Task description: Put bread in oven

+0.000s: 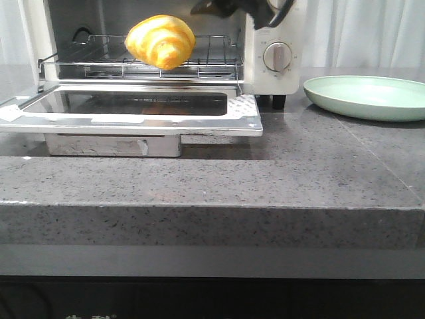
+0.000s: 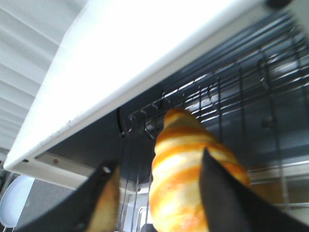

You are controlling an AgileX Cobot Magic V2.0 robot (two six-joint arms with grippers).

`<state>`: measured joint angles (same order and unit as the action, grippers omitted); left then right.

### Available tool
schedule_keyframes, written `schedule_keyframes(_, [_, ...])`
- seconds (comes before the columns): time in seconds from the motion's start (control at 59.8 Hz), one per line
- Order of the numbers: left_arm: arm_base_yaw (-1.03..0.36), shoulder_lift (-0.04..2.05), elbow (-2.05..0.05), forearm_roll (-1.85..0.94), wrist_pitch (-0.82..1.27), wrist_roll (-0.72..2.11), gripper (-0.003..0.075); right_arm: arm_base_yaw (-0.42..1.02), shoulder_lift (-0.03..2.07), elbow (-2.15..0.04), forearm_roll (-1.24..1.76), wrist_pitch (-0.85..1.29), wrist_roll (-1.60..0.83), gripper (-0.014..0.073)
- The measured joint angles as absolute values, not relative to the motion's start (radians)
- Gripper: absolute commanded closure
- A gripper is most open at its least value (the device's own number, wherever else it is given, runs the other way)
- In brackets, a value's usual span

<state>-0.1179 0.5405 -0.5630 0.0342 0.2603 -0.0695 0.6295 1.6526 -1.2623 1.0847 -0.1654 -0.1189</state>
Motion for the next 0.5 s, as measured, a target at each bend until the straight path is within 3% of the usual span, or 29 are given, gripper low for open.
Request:
schedule_keyframes(0.1, [-0.118,0.54,-0.563,0.034,0.26,-0.069,0.0741,0.629,1.604,-1.21,1.085,-0.2,-0.121,0.0531])
schedule_keyframes(0.234, [-0.118,0.54,-0.563,0.034,0.26,-0.069,0.0741,0.629,1.54,-1.142,1.085,-0.212,-0.15,0.0666])
schedule_keyframes(0.502, [-0.118,0.54,-0.563,0.034,0.26,-0.069,0.0741,0.598,1.367,-1.077,1.08,-0.158,-0.493,0.065])
